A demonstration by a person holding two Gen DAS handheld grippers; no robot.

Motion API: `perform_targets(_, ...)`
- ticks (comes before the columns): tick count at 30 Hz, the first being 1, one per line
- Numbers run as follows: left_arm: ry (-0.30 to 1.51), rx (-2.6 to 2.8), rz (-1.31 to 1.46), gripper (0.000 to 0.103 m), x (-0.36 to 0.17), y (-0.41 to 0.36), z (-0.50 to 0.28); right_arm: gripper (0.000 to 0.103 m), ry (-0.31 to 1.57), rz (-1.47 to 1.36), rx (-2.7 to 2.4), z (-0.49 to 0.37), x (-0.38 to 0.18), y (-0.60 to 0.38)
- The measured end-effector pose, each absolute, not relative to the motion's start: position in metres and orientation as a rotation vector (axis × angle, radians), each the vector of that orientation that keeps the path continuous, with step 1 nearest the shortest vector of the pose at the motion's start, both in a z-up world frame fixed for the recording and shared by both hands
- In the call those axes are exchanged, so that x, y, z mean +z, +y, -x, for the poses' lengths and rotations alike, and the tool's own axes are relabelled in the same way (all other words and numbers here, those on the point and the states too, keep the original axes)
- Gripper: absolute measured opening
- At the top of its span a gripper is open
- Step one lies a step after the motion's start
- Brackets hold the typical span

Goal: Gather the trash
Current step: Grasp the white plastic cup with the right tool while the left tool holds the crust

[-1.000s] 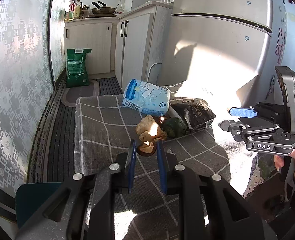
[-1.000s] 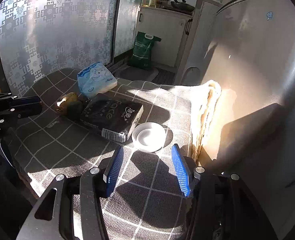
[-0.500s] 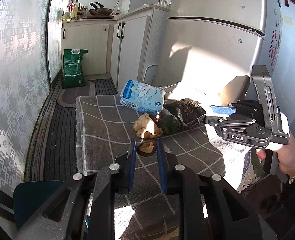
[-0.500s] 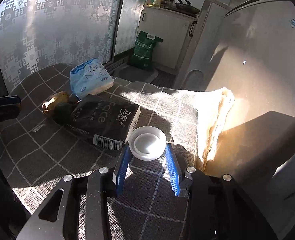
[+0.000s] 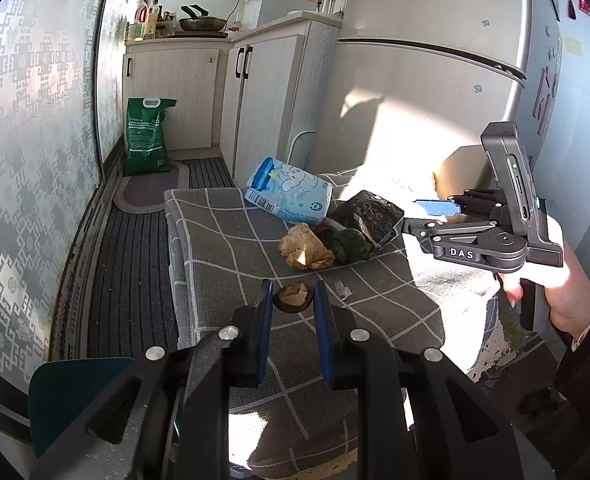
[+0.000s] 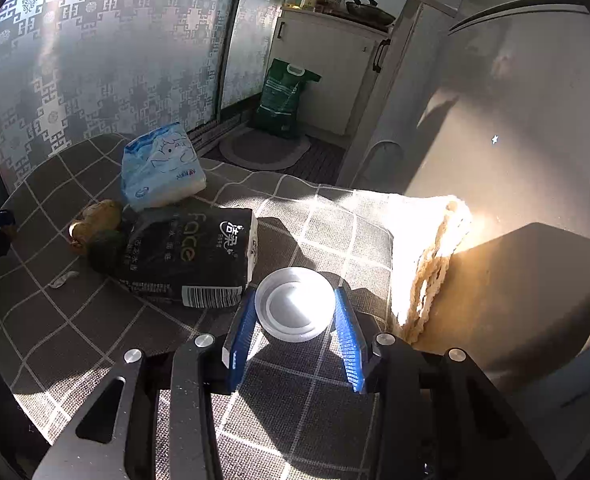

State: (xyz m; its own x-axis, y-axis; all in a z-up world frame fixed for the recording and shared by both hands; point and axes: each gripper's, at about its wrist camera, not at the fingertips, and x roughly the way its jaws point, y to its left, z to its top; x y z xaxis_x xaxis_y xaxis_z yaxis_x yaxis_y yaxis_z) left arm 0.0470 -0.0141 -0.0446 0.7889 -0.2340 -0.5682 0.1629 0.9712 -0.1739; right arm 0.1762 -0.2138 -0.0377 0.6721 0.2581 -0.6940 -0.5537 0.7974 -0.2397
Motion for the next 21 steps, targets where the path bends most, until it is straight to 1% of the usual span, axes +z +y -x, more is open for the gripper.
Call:
perform_targets(6, 0.598, -0.223, 0.14, 0.022, -0.036, -0.008, -0.043, 0.039, 0.643, 0.52, 0.429, -0.158, -0.016, -0.21)
perform_targets(11, 0.582, -0.226, 0.15, 0.022, -0.032, -0.005, -0.041, 0.039, 0.624, 0.508, 0.462, -0.143, -0.001, -0.204)
perform_targets(21, 0.556, -0.201, 0.182, 0.022, -0.027, 0.016, -0.03, 0.039, 0.615, 0.5, 0.589, -0.119, 0.008, -0.16)
